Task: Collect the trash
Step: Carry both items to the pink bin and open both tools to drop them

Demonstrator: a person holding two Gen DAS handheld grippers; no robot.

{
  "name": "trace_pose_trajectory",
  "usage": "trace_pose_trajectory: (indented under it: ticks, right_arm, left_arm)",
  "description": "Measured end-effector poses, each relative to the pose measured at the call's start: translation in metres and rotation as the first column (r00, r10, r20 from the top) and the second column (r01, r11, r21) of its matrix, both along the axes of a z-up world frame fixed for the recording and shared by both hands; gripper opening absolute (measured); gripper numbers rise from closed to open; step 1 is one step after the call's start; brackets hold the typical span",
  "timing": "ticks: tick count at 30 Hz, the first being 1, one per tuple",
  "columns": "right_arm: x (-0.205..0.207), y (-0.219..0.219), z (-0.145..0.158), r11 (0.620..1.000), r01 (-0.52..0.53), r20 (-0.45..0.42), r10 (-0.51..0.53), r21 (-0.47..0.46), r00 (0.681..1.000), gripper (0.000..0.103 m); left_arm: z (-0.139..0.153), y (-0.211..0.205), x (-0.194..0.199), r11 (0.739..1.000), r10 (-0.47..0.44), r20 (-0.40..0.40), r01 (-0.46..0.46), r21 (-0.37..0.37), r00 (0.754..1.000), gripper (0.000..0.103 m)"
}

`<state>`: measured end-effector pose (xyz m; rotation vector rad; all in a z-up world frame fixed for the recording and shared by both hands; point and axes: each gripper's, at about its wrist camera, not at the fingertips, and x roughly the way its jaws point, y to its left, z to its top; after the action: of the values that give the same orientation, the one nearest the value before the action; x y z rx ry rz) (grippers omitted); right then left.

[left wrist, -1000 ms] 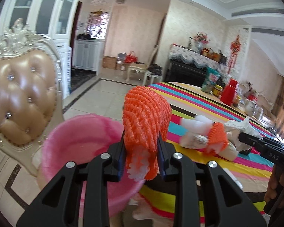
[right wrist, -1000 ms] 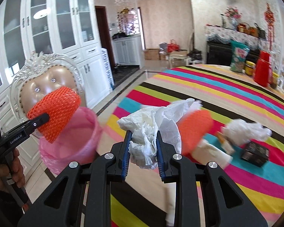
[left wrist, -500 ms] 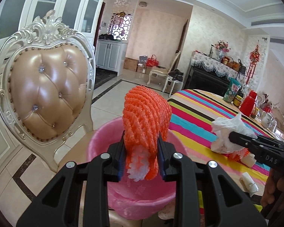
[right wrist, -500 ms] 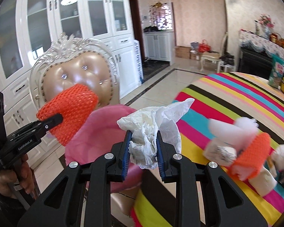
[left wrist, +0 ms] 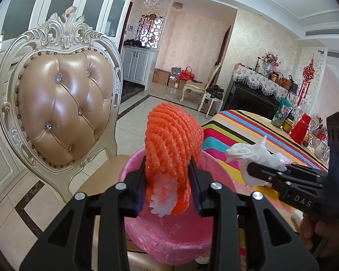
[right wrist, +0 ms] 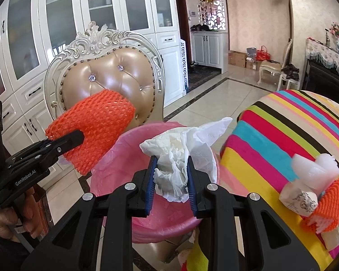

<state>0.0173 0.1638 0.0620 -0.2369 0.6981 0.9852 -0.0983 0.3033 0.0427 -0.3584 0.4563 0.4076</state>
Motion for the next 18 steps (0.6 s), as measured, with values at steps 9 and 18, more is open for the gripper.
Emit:
trace_pose_trajectory:
  ticks: [9, 18]
  right_arm:
    - [0.007, 0.009, -0.009, 1.000, 0.006, -0.009, -0.006, -0.013, 1.000, 0.054]
    - [0.017, -0.026, -0.002, 0.997, 0.074, -0.009, -0.074, 0.022, 0.997, 0.060]
  left_arm:
    - [-0.008, 0.006, 0.006, 1.000, -0.004, -0.006, 0.004, -0.028, 1.000, 0.057]
    - [-0.003, -0.007, 0.011, 1.000, -0.015, -0.008, 0.015, -0.010, 1.000, 0.063]
